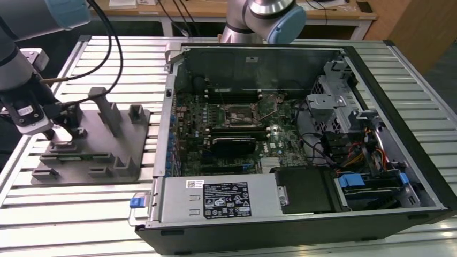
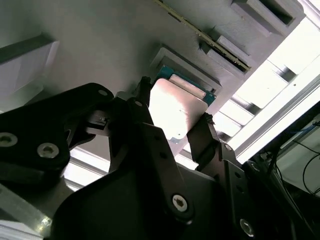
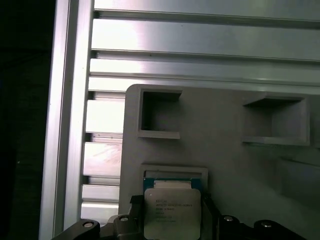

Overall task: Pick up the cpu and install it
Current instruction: 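Pick up the cpu and move it towards the insertion slot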

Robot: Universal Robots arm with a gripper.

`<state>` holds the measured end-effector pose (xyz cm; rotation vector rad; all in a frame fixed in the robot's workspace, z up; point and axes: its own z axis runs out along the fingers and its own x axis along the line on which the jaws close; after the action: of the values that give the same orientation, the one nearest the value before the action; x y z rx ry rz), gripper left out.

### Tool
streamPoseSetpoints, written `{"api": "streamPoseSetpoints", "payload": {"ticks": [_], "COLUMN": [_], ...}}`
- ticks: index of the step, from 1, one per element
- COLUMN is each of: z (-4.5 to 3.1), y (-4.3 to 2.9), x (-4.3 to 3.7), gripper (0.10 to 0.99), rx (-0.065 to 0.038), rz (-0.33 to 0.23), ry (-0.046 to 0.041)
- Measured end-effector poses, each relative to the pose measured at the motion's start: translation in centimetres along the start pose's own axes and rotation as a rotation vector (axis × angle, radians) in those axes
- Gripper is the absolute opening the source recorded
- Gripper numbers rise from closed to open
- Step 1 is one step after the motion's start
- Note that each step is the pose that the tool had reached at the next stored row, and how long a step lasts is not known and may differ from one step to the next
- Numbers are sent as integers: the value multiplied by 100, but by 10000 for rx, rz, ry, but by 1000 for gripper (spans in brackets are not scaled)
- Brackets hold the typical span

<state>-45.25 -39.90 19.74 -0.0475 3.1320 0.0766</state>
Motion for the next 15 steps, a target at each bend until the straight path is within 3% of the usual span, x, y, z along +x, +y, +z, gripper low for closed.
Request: {"api": "streamPoseSetpoints", "payload": {"ticks": [15], "z": [-169], "y": [8], "x": [-1], "gripper": [545], "rx": [0], "rz": [0], "ry": [0]}}
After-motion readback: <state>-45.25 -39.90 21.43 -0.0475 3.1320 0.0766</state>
